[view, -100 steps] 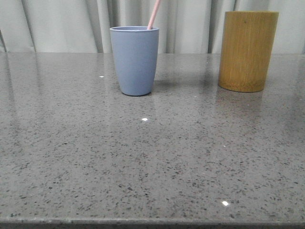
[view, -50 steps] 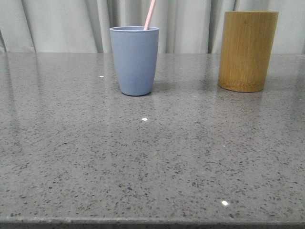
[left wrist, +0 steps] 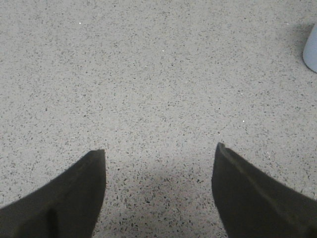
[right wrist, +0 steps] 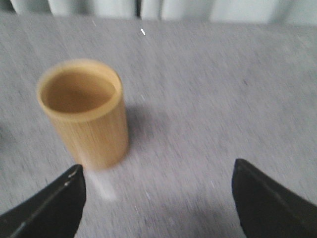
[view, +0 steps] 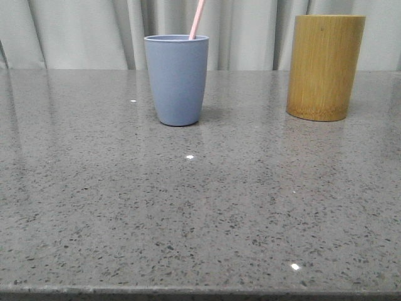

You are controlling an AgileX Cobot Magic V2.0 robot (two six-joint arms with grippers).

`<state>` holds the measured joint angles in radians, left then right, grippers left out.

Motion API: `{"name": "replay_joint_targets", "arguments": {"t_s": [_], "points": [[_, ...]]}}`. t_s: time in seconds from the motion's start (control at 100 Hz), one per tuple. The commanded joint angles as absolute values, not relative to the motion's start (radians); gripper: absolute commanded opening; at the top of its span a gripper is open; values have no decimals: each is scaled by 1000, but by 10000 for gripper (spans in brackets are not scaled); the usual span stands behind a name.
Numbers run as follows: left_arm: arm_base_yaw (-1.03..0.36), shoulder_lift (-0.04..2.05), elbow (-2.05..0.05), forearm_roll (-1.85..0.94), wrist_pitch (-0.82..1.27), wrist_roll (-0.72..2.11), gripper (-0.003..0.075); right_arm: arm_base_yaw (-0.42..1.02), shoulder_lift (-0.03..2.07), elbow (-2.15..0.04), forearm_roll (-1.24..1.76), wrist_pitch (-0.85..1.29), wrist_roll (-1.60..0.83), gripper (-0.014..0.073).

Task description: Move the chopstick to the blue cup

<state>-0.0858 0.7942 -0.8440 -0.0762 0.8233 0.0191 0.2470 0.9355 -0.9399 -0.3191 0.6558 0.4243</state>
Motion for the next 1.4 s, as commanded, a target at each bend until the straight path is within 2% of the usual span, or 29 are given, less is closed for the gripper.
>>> {"name": "replay_joint_targets", "arguments": {"t_s": [0.0, 0.3, 0.62, 0.67, 0.74, 0.95, 0.99, 1.39], "points": [[-83, 788, -869, -87, 767, 11, 449, 241, 842, -899, -354, 665, 416, 601], [-83, 788, -869, -99, 767, 11, 449, 241, 634, -768, -353, 738, 420, 601], [-83, 788, -869, -99, 762, 11, 430, 241, 614, -768, -363, 749, 421, 591], [-83, 790, -869, -99, 762, 11, 398, 241, 614, -768, -363, 749, 421, 557], [-83, 790, -869, -99, 762, 11, 329, 241, 614, -768, -363, 749, 421, 463], [-83, 790, -869, -99, 761, 11, 38, 241, 614, -768, -363, 749, 421, -4], [-83, 790, -869, -99, 761, 11, -20, 241, 614, -768, -363, 749, 421, -71], [-83, 790, -869, -99, 761, 11, -19, 241, 614, -768, -363, 751, 422, -68]]}}
